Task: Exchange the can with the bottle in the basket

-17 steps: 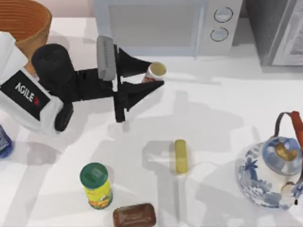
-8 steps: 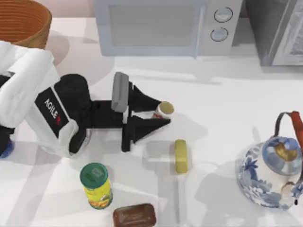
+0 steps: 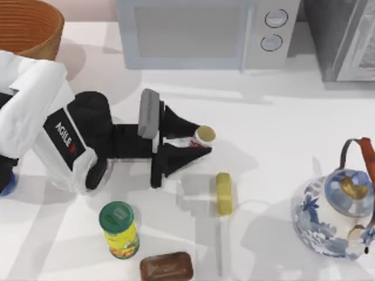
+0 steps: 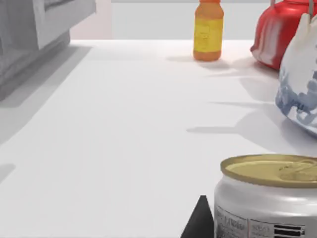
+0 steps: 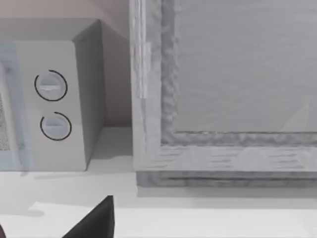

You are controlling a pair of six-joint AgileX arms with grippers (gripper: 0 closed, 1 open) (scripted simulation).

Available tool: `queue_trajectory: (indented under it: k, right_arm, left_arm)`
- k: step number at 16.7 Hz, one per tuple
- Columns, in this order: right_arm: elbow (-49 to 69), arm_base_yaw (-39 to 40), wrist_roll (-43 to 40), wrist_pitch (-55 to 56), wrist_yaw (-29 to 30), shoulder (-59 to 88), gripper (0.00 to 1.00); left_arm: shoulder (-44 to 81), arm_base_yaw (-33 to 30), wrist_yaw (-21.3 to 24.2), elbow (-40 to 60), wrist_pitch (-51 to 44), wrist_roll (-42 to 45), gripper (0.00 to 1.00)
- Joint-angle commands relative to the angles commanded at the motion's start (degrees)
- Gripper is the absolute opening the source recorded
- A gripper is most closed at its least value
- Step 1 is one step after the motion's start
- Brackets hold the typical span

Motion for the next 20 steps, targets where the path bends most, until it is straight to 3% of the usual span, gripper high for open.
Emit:
queue_trajectory:
  k: [7,17,20]
  right_arm:
    - [0.0,0.0,0.0,0.0,0.0,0.0,1.0]
    - [0.0,0.0,0.0,0.0,0.0,0.0,1.0]
    - [0.0,0.0,0.0,0.0,0.0,0.0,1.0]
  left_arm:
    - [0.0,0.0,0.0,0.0,0.0,0.0,0.98]
    - [0.0,0.19,0.0,-0.01,0.0,0.0,1.0]
    - [-3.5,1.63,-2.77,-1.92,-2.74,0.0,1.0]
